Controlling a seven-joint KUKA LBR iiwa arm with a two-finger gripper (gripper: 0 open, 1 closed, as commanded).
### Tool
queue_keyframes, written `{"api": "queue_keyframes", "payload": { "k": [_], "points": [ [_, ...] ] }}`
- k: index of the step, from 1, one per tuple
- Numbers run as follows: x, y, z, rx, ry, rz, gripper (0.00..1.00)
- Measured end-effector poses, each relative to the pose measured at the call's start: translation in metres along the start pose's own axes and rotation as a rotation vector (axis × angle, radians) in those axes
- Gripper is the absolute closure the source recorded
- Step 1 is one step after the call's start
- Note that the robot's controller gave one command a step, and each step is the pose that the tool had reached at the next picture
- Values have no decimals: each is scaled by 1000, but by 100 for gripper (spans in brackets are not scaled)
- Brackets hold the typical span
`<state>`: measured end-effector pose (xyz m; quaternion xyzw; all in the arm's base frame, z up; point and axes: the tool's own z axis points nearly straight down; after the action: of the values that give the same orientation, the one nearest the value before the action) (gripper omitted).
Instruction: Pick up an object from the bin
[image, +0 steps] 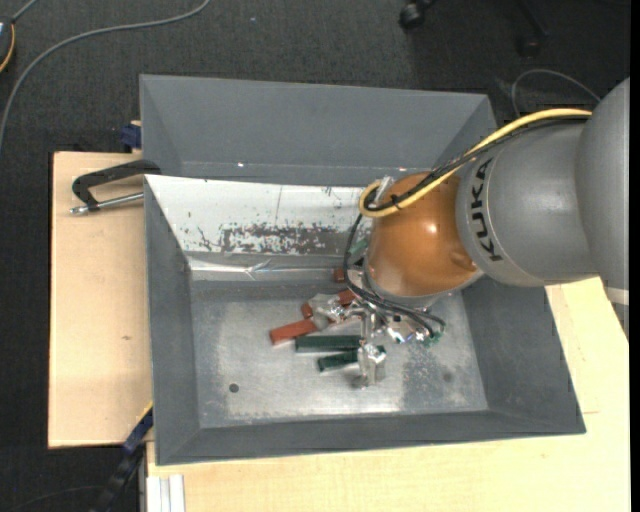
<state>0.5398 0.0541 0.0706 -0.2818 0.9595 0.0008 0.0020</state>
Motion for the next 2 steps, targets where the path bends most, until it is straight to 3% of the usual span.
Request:
{"api": "queue_keyframes", "payload": {
  "k": [1,2],
  "points": [
    [1,-8,-33,3,-4,-443,0],
    [-13,23,-1,0,2,45,0]
  ]
}}
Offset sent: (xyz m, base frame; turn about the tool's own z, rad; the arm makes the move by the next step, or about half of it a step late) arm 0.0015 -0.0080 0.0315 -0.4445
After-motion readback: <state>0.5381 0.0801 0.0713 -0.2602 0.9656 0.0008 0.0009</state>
